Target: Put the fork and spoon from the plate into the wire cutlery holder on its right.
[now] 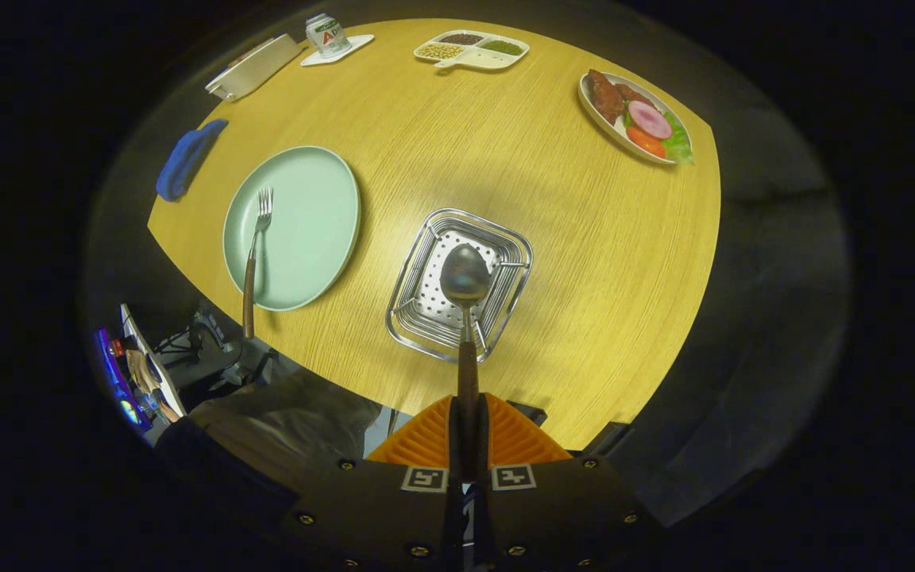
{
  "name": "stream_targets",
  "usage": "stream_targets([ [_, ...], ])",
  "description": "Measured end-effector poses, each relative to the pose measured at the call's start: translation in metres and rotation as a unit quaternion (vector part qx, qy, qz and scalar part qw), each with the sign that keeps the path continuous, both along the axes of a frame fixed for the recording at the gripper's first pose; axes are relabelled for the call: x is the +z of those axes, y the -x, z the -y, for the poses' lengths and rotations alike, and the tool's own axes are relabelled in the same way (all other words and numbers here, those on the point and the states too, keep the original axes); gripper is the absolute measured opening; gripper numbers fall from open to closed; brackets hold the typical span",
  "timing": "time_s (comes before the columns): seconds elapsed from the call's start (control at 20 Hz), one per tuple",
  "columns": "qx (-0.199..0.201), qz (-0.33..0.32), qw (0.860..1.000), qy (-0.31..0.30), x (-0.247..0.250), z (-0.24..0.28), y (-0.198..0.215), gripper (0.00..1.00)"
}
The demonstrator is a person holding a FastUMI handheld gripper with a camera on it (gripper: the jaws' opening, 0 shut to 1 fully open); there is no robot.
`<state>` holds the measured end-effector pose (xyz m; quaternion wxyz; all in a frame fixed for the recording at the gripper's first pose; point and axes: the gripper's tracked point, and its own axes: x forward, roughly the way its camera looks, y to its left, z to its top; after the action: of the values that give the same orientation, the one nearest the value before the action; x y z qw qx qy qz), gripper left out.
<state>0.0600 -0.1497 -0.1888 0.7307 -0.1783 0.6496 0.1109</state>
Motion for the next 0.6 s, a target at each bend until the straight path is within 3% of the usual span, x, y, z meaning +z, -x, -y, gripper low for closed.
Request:
stream_targets([
  [0.25, -0.006, -0.007, 1.0, 0.0, -0.002, -0.002, -0.008, 0.06],
  [0.6, -0.029, 0.035, 0.999, -0.023, 0.021, -0.005, -0.019, 0.13],
])
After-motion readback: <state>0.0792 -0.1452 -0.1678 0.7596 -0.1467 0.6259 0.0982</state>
